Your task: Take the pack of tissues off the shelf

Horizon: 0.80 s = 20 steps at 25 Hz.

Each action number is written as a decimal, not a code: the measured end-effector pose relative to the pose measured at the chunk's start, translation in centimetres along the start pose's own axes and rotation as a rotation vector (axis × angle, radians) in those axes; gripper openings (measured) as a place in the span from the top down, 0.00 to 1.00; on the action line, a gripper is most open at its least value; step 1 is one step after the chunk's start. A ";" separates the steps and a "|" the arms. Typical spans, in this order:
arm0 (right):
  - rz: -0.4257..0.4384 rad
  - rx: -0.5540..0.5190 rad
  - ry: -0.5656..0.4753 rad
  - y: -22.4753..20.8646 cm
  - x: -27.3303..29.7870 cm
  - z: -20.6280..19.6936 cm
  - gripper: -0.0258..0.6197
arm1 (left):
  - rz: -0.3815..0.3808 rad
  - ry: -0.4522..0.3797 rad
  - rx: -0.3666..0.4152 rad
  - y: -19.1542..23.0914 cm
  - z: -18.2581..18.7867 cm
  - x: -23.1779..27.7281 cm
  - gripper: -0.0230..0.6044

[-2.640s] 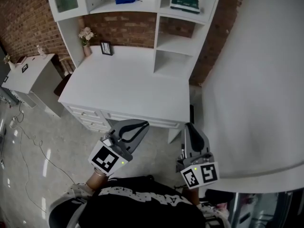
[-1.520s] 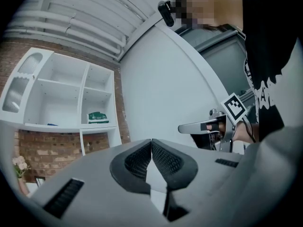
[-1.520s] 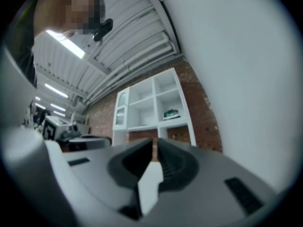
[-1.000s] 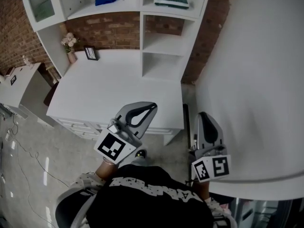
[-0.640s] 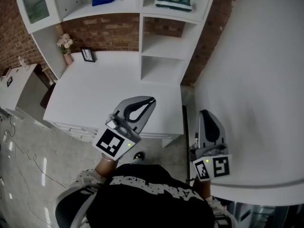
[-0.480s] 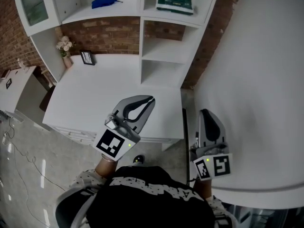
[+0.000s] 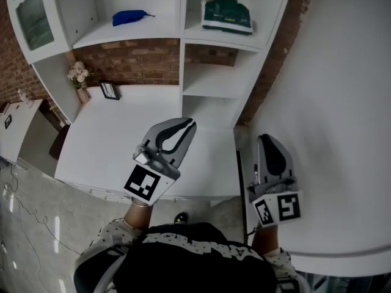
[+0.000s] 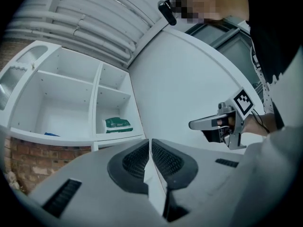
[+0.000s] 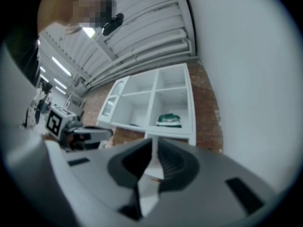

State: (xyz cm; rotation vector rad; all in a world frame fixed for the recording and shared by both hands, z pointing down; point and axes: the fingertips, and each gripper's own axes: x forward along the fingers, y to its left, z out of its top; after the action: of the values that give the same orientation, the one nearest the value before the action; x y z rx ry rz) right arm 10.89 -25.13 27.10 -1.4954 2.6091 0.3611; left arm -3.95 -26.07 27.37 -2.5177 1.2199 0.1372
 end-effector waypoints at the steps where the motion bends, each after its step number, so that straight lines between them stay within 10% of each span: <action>1: -0.005 -0.014 0.002 -0.2 0.8 0.0 0.90 | -0.005 -0.006 0.005 0.5 0.0 0.3 0.90; 20: -0.041 -0.045 -0.047 -5.7 9.4 2.3 0.85 | 0.060 -0.030 0.044 7.3 1.0 6.5 0.88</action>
State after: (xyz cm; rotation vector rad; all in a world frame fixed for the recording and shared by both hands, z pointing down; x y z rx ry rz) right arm 10.95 -35.17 22.03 -1.5321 2.5466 0.4484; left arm -5.48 -34.73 23.09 -2.4344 1.2728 0.1597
